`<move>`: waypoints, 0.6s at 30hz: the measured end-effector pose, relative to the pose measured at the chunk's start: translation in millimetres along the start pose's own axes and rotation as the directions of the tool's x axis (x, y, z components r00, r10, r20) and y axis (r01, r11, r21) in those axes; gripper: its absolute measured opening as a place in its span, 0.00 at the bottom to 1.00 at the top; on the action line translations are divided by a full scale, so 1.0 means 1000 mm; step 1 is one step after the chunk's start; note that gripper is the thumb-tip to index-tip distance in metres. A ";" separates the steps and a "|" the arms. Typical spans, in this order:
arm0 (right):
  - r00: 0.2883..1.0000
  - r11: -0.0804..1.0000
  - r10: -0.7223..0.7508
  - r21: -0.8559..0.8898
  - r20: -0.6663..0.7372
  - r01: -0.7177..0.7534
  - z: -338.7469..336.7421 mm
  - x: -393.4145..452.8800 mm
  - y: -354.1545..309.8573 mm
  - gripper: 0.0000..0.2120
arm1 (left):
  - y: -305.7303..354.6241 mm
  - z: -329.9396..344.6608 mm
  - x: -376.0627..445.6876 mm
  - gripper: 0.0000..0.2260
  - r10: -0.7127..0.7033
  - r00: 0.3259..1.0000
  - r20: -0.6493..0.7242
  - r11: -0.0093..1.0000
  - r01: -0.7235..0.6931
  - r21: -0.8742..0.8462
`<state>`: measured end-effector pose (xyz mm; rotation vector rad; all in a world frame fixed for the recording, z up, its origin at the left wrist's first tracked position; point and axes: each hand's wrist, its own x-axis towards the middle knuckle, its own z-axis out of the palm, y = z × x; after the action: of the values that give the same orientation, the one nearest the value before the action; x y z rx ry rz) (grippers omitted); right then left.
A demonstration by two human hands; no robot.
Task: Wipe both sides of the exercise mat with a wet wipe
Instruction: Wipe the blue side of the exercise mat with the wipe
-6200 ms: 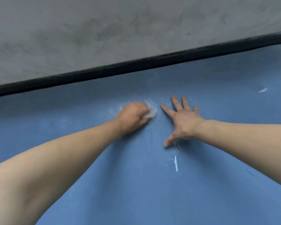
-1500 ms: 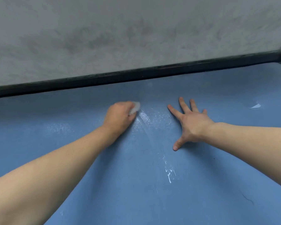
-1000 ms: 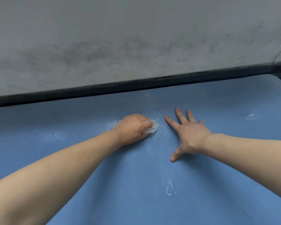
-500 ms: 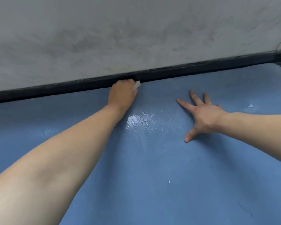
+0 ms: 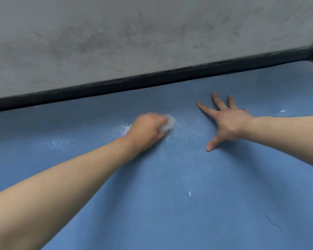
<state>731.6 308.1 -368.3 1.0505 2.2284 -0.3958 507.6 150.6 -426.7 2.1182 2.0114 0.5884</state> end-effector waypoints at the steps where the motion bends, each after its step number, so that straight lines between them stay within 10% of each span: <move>1: 1.000 1.000 0.000 0.001 0.000 0.000 0.000 0.000 0.000 0.76 | 0.012 0.004 -0.012 0.09 0.177 0.977 0.118 0.984 -0.175 -0.034; 3: 1.000 1.000 0.004 0.001 0.003 -0.004 0.000 0.000 0.000 0.76 | 0.002 -0.005 -0.016 0.09 0.264 0.943 0.204 0.964 -0.267 -0.016; 8: 1.000 1.000 0.002 0.002 0.002 -0.002 0.001 0.001 0.001 0.76 | -0.010 -0.011 -0.017 0.12 -0.239 0.956 -0.170 0.967 0.250 0.047; 13: 1.000 1.000 0.004 -0.008 0.001 -0.004 -0.001 -0.001 0.000 0.76 | 0.047 0.009 -0.053 0.06 0.358 0.915 0.188 0.933 -0.360 -0.025; 15: 1.000 1.000 0.003 -0.012 0.004 -0.002 -0.001 -0.001 0.000 0.76 | 0.018 -0.003 -0.047 0.08 0.100 0.995 0.028 0.993 -0.102 0.064; 18: 1.000 1.000 -0.001 -0.007 0.004 0.001 0.000 0.000 0.001 0.76 | 0.008 -0.008 -0.057 0.09 -0.302 0.937 -0.175 0.953 0.303 -0.024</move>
<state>732.6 309.0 -367.8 1.0442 2.2255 -0.3901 511.0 92.7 -425.7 1.7570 2.3723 0.7406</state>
